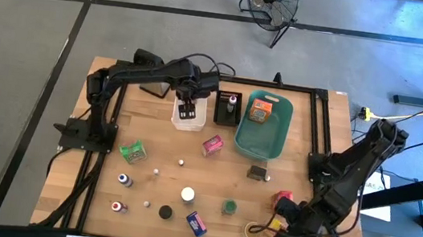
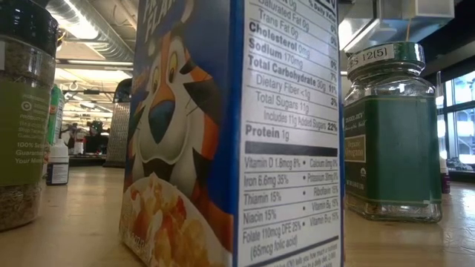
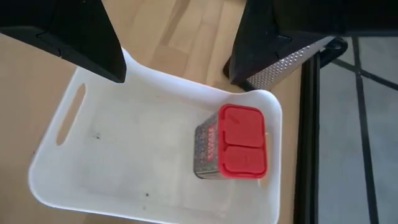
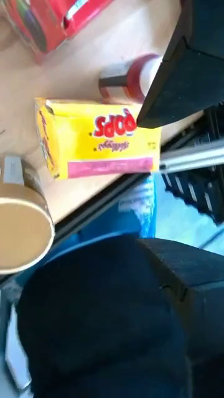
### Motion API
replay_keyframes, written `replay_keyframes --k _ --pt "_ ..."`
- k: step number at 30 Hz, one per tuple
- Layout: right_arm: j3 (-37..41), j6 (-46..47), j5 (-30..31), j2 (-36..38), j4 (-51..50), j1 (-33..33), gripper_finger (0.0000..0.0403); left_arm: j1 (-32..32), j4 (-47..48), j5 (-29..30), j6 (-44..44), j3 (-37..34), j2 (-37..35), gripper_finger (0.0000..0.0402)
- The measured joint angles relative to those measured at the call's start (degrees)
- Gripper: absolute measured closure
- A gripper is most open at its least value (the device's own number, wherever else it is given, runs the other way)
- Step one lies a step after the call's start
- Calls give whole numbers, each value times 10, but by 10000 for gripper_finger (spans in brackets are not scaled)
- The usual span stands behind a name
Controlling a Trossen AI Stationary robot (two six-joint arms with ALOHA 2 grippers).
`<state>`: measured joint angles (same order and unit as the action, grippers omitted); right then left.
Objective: Pick & Place Kitchen Items
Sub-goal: Put the yellow cereal box into the green bin
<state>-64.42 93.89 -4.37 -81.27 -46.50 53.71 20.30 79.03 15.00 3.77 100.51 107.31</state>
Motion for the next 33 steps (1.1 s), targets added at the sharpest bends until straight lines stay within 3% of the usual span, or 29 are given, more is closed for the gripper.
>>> replay_keyframes --k 7,15,33 --pt "0 -7 0 -16 -28 -1 98 22 -21 -6 20 0 0 119" --pt "-40 -43 63 -17 -45 -1 98 41 -53 -62 56 0 0 119" --pt "-62 -78 41 -67 -114 -5 98 47 -56 -62 51 0 0 119"
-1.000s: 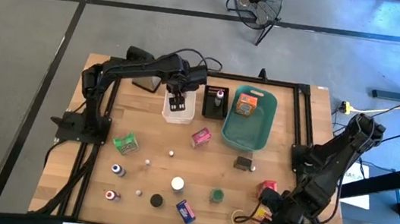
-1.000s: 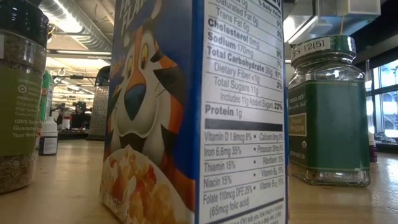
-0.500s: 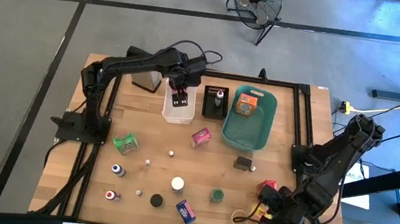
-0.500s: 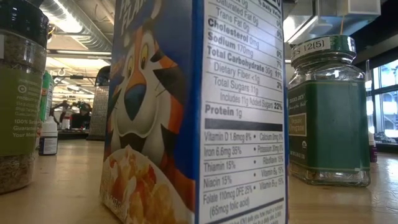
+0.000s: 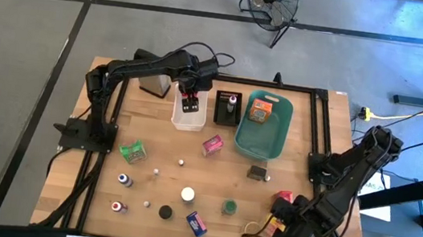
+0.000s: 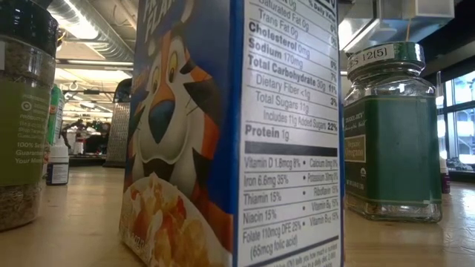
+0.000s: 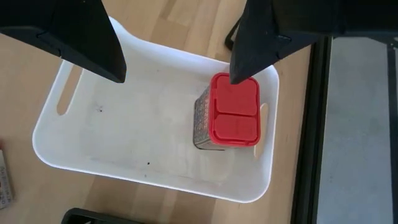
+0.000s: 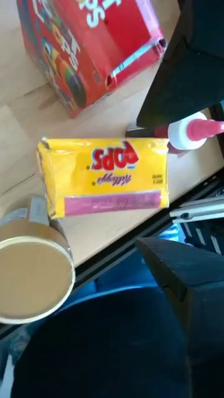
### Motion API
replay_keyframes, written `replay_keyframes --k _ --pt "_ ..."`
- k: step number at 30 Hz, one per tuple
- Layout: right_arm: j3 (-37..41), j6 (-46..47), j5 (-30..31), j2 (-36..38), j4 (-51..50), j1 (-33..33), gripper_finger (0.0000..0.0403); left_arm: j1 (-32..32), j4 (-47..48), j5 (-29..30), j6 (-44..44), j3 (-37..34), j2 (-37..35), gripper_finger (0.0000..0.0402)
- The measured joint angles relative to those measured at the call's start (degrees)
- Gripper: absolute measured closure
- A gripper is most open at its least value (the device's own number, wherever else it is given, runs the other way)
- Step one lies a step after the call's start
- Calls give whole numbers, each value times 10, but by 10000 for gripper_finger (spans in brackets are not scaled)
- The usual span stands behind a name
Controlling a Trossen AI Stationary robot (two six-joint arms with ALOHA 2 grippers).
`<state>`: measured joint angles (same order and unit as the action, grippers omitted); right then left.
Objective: Pick & Place Kitchen Items
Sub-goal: Put the yellow cereal box into the green bin
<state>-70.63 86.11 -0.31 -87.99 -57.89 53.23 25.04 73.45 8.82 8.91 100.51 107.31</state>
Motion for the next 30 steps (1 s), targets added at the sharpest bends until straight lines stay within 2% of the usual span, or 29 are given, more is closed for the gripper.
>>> replay_keyframes --k 30 --pt "0 -30 -5 -51 2 -16 98 0 0 1 -6 0 0 119"
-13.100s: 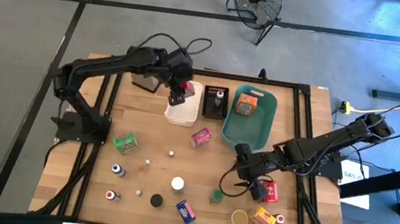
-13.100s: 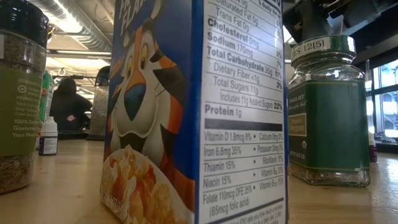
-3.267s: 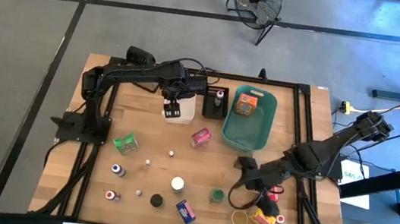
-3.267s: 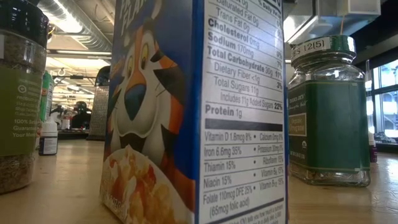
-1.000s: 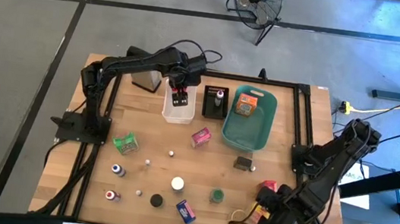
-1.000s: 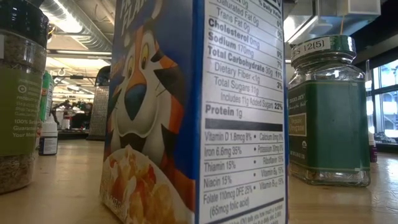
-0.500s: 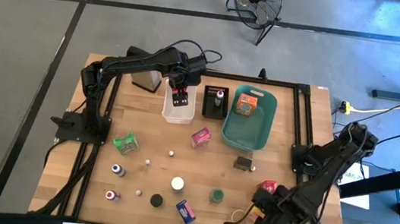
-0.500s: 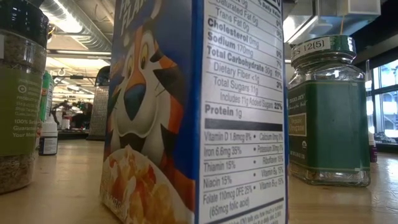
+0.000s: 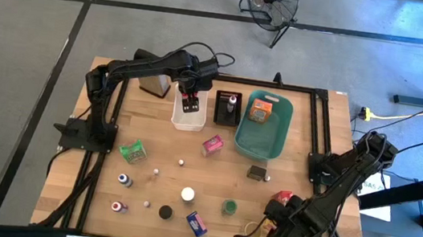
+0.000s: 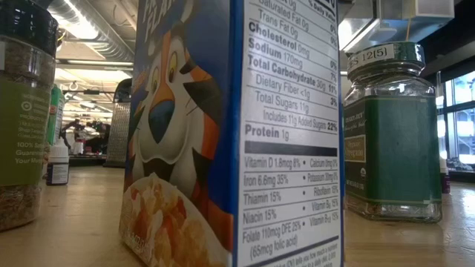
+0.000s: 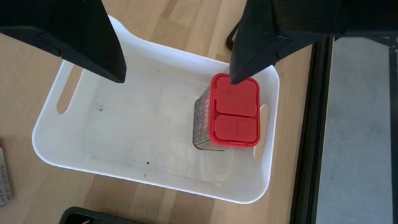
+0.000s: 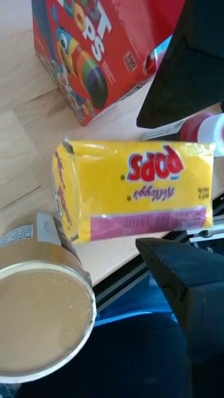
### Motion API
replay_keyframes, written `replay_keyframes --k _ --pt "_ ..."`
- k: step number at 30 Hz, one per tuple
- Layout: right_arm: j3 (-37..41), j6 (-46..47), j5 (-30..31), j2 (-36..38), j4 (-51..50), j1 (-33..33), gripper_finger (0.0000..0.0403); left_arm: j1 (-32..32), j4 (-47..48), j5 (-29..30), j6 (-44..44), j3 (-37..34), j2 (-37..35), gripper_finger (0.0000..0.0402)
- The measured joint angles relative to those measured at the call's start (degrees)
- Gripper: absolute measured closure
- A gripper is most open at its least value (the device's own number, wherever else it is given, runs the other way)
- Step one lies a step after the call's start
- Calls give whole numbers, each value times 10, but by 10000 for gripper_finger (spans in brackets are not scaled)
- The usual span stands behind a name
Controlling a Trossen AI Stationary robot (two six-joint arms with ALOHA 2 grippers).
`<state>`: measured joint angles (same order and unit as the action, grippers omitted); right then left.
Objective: Pick & Place Kitchen Items
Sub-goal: Put the yellow cereal box into the green bin
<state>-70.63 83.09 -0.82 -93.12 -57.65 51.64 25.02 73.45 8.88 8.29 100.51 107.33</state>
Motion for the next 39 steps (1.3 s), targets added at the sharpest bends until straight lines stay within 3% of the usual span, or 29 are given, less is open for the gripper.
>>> replay_keyframes --k 8,24,33,39 --pt "0 0 2 0 -2 0 111 0 -5 0 9 0 0 119" --pt "0 0 8 0 3 0 237 0 -21 0 20 0 0 119" --pt "-3 6 -24 0 12 0 244 0 -21 0 20 0 0 119" --pt "-59 9 -10 0 -22 3 244 0 -22 0 20 0 0 119"
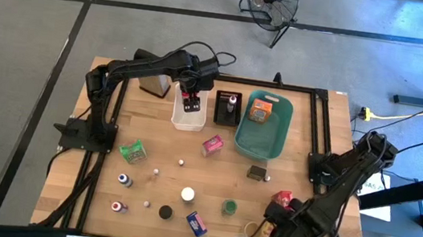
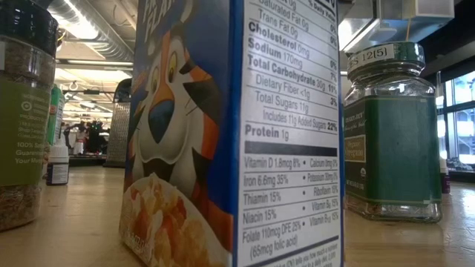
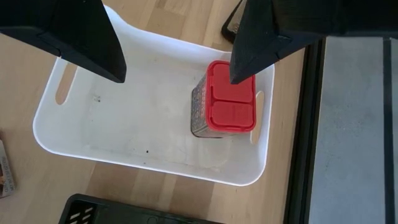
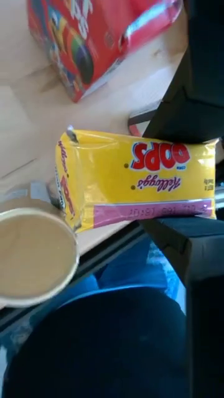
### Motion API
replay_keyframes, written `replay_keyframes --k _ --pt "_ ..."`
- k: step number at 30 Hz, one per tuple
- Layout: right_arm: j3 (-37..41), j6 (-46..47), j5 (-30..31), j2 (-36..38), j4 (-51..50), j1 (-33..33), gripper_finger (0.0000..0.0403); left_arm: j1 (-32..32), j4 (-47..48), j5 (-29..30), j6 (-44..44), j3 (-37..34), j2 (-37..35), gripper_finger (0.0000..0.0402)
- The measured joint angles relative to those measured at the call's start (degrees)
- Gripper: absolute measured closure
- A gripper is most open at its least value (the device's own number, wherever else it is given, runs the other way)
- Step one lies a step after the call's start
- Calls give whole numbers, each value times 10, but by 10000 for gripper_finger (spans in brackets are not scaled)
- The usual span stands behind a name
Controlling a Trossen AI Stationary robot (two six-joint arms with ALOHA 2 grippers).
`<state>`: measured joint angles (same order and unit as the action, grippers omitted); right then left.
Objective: Pick & Place Kitchen Items
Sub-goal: Put the yellow cereal box into the green bin
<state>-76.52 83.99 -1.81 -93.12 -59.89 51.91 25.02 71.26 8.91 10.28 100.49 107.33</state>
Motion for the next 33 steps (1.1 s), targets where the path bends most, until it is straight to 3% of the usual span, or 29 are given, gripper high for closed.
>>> replay_keyframes --k 10,14,25,30,33 --pt "-101 56 -32 0 -161 7 244 0 0 0 0 0 0 119" --pt "-133 49 -24 0 -184 6 244 0 0 0 0 0 0 119" --pt "-193 -6 18 0 -227 6 244 -2 12 0 -21 0 0 119" --pt "-223 -10 45 0 -304 6 244 -2 98 8 -57 0 0 119" --pt "-236 -68 96 5 -302 6 244 -2 142 22 -94 0 0 119"
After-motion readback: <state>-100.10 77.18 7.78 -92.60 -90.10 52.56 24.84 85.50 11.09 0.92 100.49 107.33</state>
